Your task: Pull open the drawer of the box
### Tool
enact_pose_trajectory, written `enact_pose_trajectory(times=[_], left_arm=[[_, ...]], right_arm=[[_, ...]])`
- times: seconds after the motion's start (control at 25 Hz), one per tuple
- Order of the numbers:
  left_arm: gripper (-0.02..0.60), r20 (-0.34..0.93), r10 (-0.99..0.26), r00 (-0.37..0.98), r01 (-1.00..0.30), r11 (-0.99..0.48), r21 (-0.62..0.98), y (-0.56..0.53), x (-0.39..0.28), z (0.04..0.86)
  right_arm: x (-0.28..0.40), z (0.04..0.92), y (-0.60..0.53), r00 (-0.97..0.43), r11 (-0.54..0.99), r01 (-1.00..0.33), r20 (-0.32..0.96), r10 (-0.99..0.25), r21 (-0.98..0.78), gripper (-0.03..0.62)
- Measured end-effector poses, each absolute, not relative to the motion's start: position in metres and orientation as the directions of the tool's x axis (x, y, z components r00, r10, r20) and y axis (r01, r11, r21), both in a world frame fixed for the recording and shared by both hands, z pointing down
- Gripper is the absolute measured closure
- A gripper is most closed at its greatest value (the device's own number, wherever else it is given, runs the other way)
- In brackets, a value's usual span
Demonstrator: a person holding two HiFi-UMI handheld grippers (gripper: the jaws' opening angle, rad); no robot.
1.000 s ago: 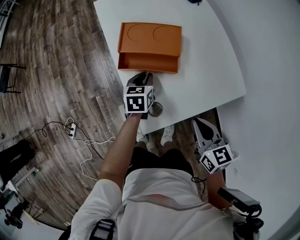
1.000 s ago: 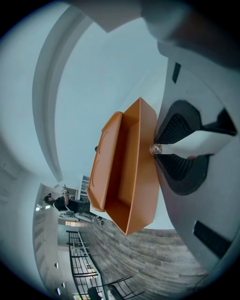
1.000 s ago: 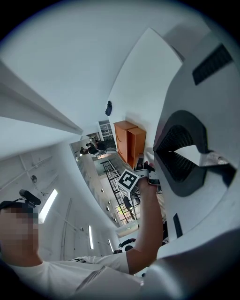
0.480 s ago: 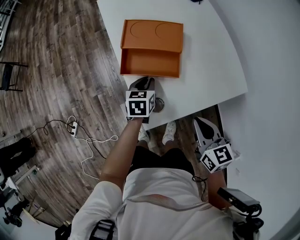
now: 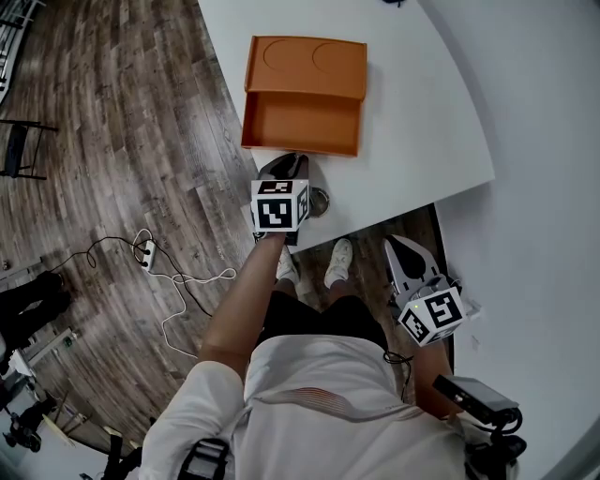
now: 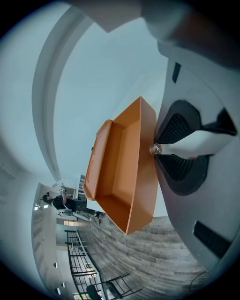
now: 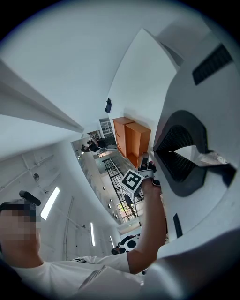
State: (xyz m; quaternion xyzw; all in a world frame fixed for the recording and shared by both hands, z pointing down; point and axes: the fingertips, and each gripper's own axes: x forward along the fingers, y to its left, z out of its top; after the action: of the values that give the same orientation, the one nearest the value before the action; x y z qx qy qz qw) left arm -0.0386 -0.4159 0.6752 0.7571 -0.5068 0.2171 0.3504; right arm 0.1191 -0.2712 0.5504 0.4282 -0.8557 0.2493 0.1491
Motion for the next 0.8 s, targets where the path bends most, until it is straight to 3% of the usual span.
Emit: enact_pose_trajectory(times=[0.28, 0.48, 0.52, 0.6, 0.8], left_arm=[[0.473, 0.657, -0.624, 0.423, -0.906, -0.27, 0.327, -0.403, -0.038, 0.669], [0.469, 0.537, -0.73, 0.422, -0.901, -0.272, 0.338, -0.39, -0.057, 0.615], [0.48, 0.511, -0.75, 0.42, -0.902, -0.286, 0.322, -0.386, -0.06, 0.597], [0.571, 0.471, -0.78, 0.412, -0.909, -0.316, 0.271, -0.378, -0.062, 0.56], [0.571, 0.337, -0.867, 0.367, -0.927, -0.313, 0.205, -0.361, -0.064, 0.462]], right_arm=[[0.123, 0.546, -0.263, -0.588, 0.505, -0.808, 0.451, -0.671, -0.303, 0.591], [0.128, 0.53, -0.27, -0.613, 0.531, -0.79, 0.399, -0.682, -0.306, 0.591], [0.128, 0.523, -0.271, -0.621, 0.54, -0.784, 0.384, -0.684, -0.306, 0.591], [0.129, 0.508, -0.272, -0.641, 0.564, -0.767, 0.349, -0.683, -0.304, 0.591], [0.133, 0.467, -0.273, -0.706, 0.645, -0.708, 0.271, -0.654, -0.29, 0.591]])
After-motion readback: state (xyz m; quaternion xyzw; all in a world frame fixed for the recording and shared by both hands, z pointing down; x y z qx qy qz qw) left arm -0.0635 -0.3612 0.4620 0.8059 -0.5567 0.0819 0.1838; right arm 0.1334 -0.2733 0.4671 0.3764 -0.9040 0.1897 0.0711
